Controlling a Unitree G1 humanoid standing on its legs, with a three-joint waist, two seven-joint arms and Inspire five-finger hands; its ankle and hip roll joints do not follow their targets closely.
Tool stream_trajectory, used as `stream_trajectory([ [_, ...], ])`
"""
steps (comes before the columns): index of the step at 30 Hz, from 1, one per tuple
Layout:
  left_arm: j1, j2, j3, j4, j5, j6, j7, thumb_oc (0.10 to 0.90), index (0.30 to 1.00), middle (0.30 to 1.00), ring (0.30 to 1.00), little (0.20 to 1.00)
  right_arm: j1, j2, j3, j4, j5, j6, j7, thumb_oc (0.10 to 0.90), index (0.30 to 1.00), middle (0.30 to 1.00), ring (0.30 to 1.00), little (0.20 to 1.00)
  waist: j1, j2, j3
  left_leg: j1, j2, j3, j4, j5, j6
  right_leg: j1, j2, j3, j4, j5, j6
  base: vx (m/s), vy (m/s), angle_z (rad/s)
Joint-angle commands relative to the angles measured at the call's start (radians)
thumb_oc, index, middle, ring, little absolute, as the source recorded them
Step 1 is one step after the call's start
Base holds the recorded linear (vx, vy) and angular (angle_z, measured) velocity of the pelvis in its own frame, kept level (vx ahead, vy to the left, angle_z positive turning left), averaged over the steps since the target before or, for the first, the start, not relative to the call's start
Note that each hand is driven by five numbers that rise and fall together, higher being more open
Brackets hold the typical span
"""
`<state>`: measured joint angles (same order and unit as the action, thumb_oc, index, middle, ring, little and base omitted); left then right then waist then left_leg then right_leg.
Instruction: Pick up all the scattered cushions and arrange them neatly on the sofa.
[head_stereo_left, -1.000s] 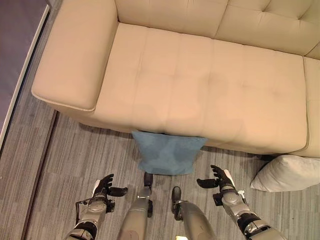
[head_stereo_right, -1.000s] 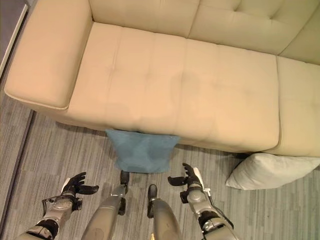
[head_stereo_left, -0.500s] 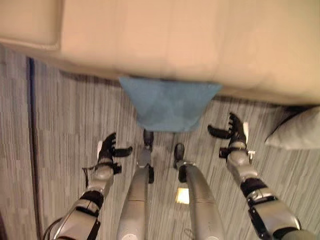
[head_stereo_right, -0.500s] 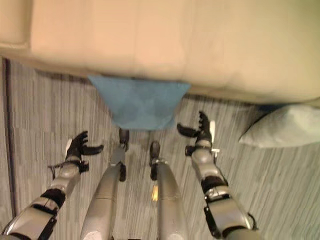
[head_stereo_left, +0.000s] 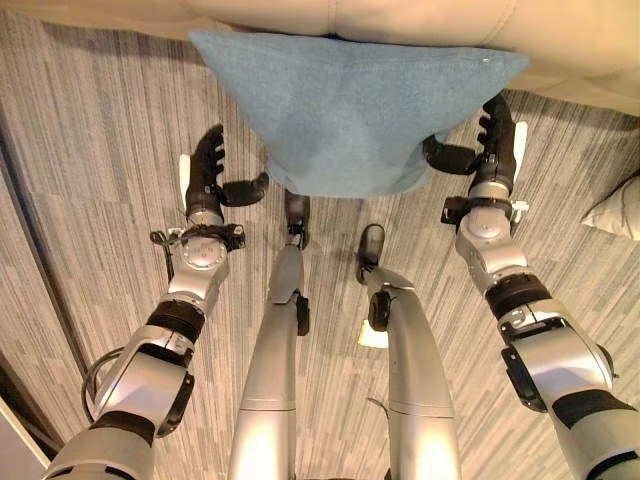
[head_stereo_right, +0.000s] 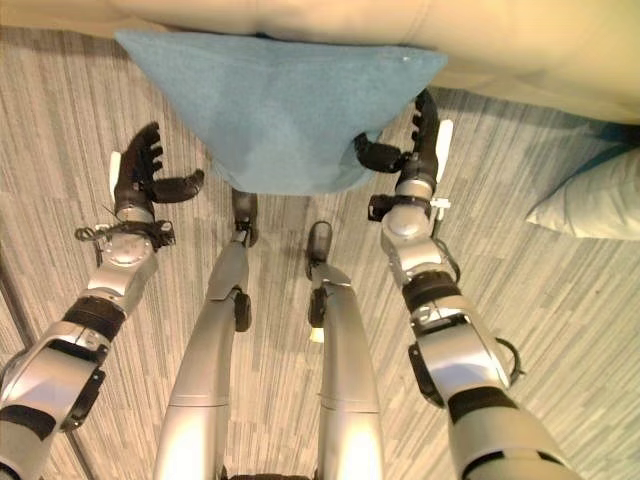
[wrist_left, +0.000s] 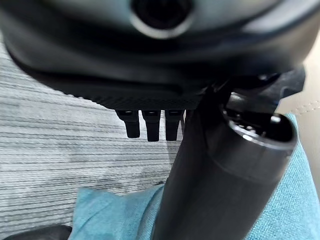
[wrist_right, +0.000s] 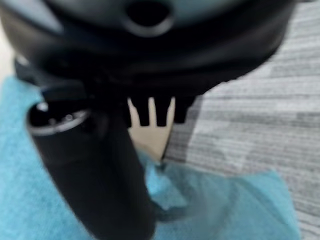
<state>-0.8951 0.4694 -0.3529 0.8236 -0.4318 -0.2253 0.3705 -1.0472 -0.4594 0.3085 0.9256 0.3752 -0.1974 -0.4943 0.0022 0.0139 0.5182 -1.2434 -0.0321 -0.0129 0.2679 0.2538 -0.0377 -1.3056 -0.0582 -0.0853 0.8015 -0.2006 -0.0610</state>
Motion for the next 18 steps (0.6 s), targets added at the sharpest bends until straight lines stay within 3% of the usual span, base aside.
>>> stream_trajectory([
  [1, 0.008, 0.022, -0.019, 0.037, -0.015, -0.063, 0.028, 0.800, 0.900, 0.900, 0.900, 0.900, 0.040, 0.002, 0.043, -0.071, 0.005, -0.068, -0.011, 0.800, 0.900, 0.900, 0.900, 0.900, -0.008, -0.011, -0.137, -0.095, 0.001, -0.001, 0.178, -0.224, 0.011, -0.003, -0.048, 0.017, -0.304, 0.193, 0.160, 0.02, -0.009, 0.05],
  [13, -0.174, -0.068, -0.105, 0.043, -0.043, -0.067, 0.018, 0.800, 0.900, 0.900, 0.900, 0.900, -0.029, 0.129, 0.121, -0.208, -0.007, -0.105, 0.023, 0.800, 0.900, 0.900, 0.900, 0.900, -0.030, -0.031, -0.175, -0.123, -0.002, -0.004, 0.157, -0.218, 0.009, -0.033, -0.040, 0.014, -0.331, 0.206, 0.167, 0.01, 0.002, 0.01],
  [14, -0.190, -0.086, -0.111, 0.019, -0.056, -0.075, 0.017, 0.400, 0.300, 0.300, 0.300, 0.300, -0.030, 0.139, 0.125, -0.229, -0.008, -0.110, 0.027, 0.400, 0.300, 0.300, 0.300, 0.300, -0.035, -0.033, -0.180, -0.123, -0.002, -0.003, 0.154, -0.219, 0.009, -0.034, -0.040, 0.015, -0.336, 0.207, 0.168, 0.00, 0.000, 0.00],
  [18, -0.171, -0.119, -0.093, -0.075, -0.078, -0.106, 0.014, 0.400, 0.300, 0.300, 0.300, 0.300, 0.015, 0.169, 0.100, -0.284, 0.010, -0.148, 0.048, 0.400, 0.300, 0.300, 0.300, 0.300, -0.040, -0.034, -0.199, -0.112, -0.005, -0.005, 0.149, -0.223, 0.012, -0.029, -0.033, 0.016, -0.347, 0.209, 0.167, 0.00, 0.000, 0.00],
])
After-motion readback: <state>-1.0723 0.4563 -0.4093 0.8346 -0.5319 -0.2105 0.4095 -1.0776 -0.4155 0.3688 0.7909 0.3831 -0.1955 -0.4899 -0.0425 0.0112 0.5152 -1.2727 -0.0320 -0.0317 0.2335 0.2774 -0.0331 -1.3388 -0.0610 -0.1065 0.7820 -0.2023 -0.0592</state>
